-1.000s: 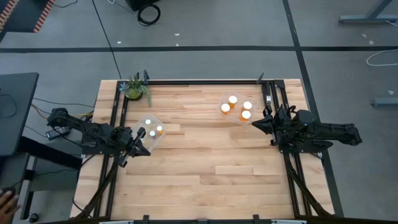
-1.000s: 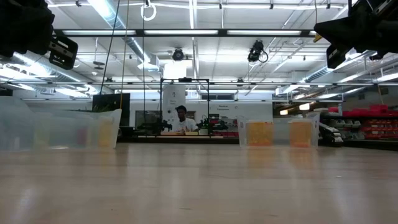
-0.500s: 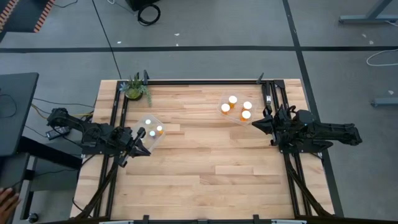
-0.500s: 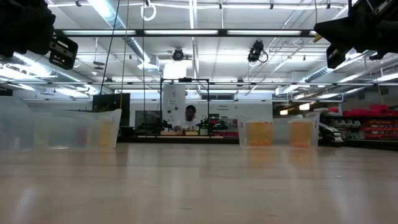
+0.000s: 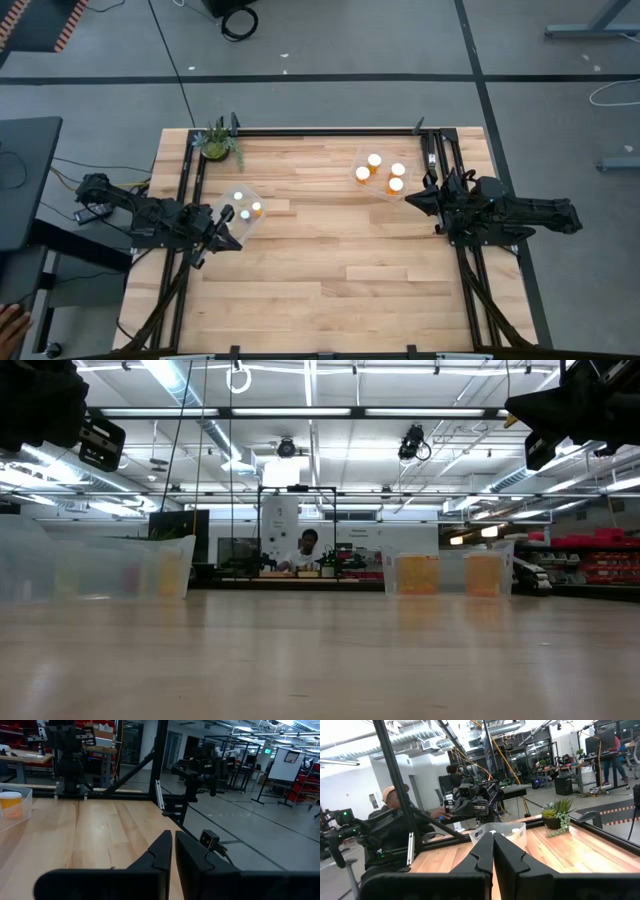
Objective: Pick and place medicine bottles into bin by pill shape (circle, oval)
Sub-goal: Return to Home Position
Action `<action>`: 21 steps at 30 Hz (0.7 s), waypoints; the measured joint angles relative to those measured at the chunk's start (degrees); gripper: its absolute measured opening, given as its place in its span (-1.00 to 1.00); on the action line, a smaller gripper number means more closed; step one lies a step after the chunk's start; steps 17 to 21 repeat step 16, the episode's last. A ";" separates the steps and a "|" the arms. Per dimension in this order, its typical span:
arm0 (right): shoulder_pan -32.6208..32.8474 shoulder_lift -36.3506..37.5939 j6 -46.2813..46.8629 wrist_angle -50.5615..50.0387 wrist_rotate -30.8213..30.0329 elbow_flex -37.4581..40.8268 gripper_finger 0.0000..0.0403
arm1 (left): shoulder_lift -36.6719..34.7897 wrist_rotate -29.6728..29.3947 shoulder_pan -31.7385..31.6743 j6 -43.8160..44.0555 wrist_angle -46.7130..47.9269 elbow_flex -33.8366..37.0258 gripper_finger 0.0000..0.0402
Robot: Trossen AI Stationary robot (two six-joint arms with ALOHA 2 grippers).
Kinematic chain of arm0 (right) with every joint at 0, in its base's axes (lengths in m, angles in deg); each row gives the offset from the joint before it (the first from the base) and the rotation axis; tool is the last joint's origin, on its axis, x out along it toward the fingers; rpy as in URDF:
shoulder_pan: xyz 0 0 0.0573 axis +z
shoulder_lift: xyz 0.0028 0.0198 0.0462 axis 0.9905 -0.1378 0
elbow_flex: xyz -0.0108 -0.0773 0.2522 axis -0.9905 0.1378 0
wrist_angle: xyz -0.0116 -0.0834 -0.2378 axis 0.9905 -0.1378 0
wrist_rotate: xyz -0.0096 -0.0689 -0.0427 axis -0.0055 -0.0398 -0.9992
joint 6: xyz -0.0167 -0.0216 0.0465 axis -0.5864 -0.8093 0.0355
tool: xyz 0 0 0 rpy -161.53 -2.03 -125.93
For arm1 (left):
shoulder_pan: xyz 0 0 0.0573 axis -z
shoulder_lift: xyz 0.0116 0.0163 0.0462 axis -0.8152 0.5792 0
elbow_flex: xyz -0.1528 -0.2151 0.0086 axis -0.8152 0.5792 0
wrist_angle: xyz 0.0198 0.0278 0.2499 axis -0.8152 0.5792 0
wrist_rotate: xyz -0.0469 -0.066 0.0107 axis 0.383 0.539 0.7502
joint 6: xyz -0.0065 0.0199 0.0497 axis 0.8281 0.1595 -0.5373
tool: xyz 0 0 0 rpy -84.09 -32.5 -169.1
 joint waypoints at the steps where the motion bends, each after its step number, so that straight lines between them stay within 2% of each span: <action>1: 0.00 0.00 0.00 -0.01 -0.01 0.00 -0.92 | 0.01 0.00 -0.01 0.02 0.01 0.00 -0.84; 21: 0.00 0.00 0.00 0.01 -0.01 0.00 -0.92 | 0.02 0.00 0.00 0.04 0.00 0.00 -0.88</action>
